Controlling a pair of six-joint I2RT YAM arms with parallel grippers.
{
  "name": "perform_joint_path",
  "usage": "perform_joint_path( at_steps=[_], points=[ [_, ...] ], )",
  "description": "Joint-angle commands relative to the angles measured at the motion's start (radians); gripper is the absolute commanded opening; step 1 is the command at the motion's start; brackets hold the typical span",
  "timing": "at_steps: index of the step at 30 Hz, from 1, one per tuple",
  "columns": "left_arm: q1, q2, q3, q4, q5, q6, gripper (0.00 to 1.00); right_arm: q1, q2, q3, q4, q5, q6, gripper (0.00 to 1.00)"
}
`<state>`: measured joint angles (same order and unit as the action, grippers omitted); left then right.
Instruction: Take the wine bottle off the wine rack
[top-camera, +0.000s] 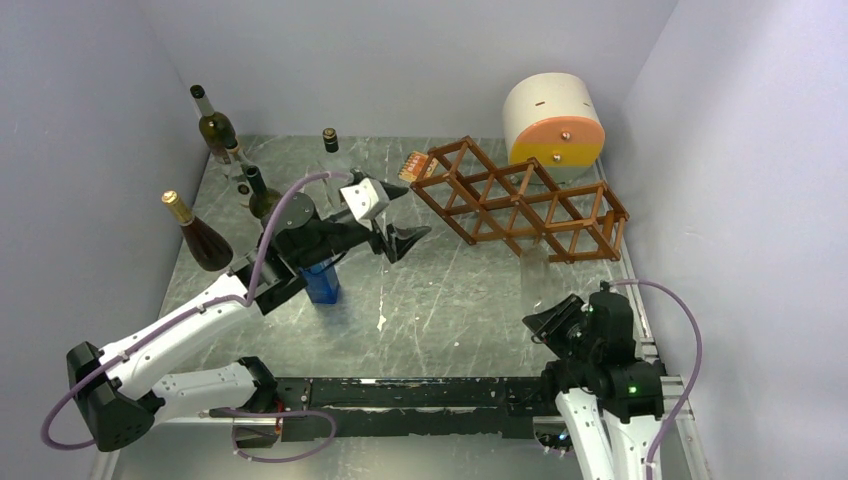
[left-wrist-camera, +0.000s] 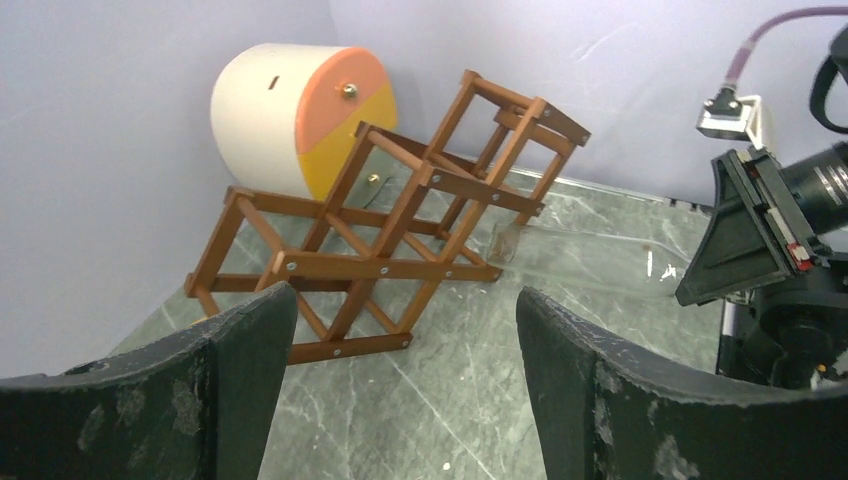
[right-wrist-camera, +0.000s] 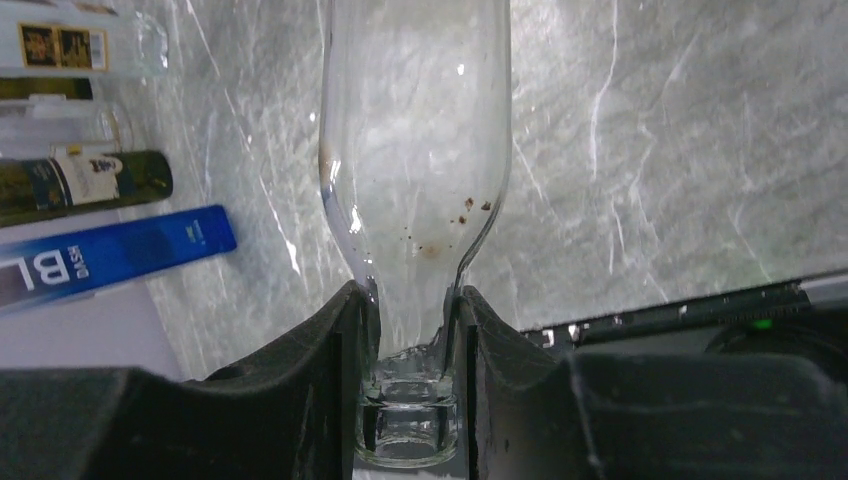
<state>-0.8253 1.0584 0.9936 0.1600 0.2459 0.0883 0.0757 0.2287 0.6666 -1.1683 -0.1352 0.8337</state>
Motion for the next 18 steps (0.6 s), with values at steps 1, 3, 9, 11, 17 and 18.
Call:
perform_joint_path(
  at_steps=[1,3,9,11,17,18],
  points=[
    [-0.061,0.015,0.017,0.023,0.043,0.072,0.82,-0.004,0.03,0.093,-0.047,-0.091,-0.066,0.0],
    [-0.1,0.022,0.032,0.007,0.059,0.135,0.8,-0.004,0.062,0.131,-0.075,-0.116,-0.117,0.0],
    [-0.222,0.028,0.088,-0.092,0.173,0.367,0.92,-0.005,0.149,0.266,-0.118,-0.256,-0.281,0.0],
    [-0.256,0.051,0.115,-0.163,0.232,0.427,0.95,-0.005,0.192,0.302,-0.142,-0.302,-0.349,0.0],
    [-0.366,0.178,0.194,-0.329,0.289,0.567,0.95,-0.001,0.284,0.414,-0.195,-0.408,-0.534,0.0],
    [-0.376,0.203,0.215,-0.354,0.28,0.586,0.95,0.012,0.291,0.42,-0.188,-0.425,-0.539,0.0]
  ],
)
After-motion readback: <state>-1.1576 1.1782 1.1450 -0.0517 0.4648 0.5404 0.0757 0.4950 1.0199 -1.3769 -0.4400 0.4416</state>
